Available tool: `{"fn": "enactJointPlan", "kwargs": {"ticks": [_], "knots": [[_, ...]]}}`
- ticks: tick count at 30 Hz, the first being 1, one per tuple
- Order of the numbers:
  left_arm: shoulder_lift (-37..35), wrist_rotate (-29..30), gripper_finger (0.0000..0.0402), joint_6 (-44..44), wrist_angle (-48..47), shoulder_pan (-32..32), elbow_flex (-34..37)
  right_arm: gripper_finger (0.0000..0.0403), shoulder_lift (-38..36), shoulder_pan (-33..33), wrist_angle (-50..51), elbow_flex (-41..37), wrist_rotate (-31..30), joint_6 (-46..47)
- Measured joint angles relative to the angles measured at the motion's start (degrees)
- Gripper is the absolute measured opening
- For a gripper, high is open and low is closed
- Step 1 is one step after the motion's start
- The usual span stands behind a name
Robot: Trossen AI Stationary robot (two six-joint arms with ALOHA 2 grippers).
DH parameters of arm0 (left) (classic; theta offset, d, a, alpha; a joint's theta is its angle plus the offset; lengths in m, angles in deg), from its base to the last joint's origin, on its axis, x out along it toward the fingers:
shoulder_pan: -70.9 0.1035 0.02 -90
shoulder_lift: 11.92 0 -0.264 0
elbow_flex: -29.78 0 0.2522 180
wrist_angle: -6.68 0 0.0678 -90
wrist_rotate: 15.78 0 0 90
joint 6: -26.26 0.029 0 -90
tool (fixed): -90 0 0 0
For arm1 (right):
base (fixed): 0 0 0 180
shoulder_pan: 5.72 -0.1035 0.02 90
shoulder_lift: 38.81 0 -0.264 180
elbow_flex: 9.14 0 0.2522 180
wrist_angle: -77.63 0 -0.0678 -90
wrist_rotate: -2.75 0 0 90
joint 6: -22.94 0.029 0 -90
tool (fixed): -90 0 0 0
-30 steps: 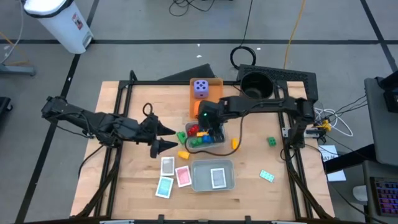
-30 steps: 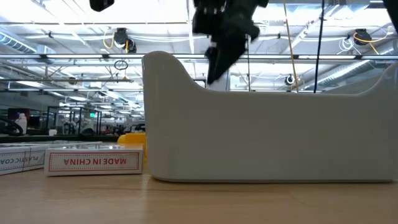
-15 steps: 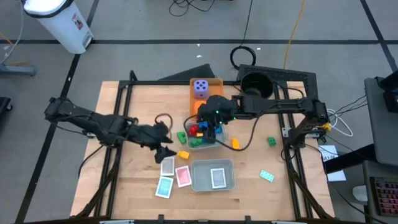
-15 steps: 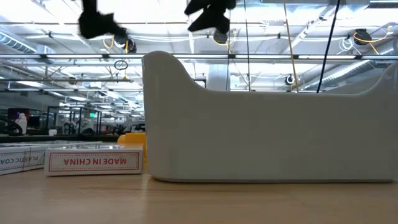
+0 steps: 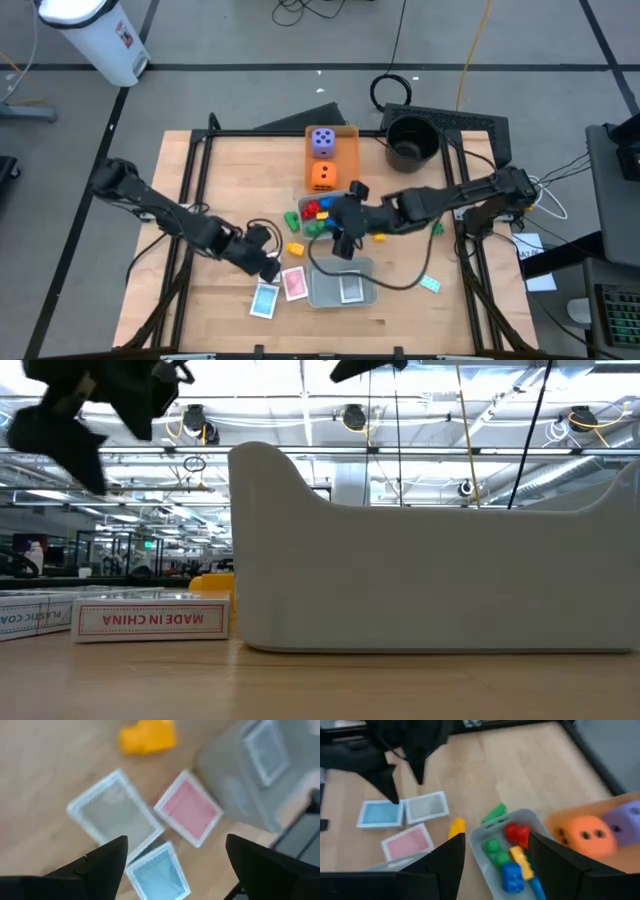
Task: Pick & Place Toys
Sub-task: Put the white and blue and green playing card pack into the bottom gray bin
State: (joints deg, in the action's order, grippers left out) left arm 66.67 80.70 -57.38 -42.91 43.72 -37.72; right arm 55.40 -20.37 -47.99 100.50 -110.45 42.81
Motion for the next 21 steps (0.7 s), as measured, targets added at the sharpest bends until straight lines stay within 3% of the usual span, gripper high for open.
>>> {"fn": "enactJointPlan", "kwargs": {"ticks": [9,15,21], "knots": [[5.57,-0.80,0.0340,-21.46,-0.85,-4.26,0.00,0.0210,-1.29,-2.76,4.84,0.09,-3.13,3.24],[8.13,-1.95,0.0339,-27.96,-1.10,-5.81,-2.39,0.0210,-2.74,-6.06,10.79,0.07,-7.65,2.11],[14.32,-4.05,0.0339,-30.61,-8.27,-7.15,-12.09,0.0210,-8.25,-8.97,11.07,-4.75,-8.15,4.88]]}}
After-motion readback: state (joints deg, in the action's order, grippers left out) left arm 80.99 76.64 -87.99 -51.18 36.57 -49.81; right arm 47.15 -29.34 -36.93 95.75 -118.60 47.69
